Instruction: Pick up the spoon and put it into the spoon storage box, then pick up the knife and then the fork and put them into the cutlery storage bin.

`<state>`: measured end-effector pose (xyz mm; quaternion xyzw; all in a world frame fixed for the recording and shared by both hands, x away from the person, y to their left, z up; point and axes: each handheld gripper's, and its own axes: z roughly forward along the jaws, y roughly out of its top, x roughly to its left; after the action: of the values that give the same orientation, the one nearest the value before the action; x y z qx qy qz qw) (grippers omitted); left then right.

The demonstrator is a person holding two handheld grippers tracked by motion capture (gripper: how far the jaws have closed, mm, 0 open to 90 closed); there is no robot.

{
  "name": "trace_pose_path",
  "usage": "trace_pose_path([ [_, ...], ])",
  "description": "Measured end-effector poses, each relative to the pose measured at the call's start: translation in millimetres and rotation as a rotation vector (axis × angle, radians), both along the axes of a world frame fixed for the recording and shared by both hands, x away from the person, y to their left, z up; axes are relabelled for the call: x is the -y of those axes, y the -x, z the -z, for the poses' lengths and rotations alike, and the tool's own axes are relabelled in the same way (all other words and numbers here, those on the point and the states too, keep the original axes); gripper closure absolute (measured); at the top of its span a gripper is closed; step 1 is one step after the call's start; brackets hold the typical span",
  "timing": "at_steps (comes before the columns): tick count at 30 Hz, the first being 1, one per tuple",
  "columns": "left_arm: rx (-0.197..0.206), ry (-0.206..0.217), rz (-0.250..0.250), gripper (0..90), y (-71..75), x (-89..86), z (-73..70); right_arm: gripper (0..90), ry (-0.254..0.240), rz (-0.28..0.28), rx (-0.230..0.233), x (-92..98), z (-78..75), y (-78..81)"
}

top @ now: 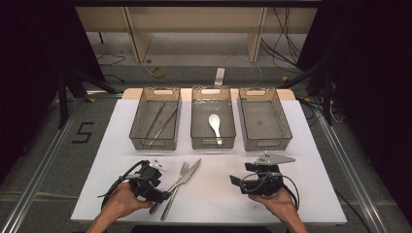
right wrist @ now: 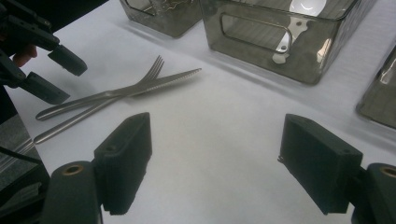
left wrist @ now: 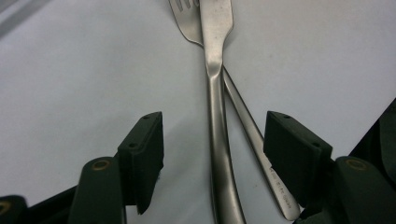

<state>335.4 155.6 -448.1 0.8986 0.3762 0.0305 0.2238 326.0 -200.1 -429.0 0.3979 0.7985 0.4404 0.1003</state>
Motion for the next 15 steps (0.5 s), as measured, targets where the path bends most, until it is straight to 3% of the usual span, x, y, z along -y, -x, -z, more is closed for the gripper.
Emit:
trace_pose_path([
  [15, -0.026, -0.057, 0.014, 45.2, -1.8, 3.8, 10.4, 25.9, 0.009, -0.022, -0.015, -4.1, 2.6, 3.5],
])
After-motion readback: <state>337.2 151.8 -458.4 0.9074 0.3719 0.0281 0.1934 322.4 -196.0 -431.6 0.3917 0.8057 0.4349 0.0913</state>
